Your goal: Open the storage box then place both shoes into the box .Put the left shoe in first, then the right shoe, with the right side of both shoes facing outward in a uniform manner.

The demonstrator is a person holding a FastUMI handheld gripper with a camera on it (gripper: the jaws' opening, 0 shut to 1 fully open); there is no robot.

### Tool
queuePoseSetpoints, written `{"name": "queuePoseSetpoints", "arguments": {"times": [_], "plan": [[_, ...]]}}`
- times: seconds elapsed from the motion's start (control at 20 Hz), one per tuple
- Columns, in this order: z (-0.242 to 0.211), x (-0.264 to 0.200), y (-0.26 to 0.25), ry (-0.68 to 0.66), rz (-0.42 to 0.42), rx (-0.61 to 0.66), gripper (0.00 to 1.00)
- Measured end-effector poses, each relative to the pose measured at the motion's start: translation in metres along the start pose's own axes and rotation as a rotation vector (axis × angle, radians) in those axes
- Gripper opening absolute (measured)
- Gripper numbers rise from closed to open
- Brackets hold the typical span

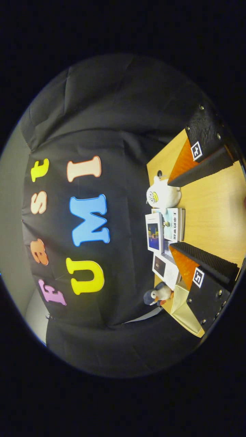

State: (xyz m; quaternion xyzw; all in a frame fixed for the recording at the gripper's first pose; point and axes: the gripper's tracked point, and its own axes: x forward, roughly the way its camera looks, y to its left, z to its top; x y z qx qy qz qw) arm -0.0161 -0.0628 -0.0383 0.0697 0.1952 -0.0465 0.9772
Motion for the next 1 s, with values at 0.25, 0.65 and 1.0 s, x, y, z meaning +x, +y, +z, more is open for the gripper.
{"name": "queuePoseSetpoints", "arguments": {"times": [0.25, 0.65, 1.0], "plan": [[0.020, -0.017, -0.024, -0.135, -0.027, -0.005, 0.98], [0.029, -0.025, -0.036, -0.186, -0.036, -0.028, 0.98], [0.040, -0.025, -0.037, -0.232, -0.039, -0.035, 0.98]]}}
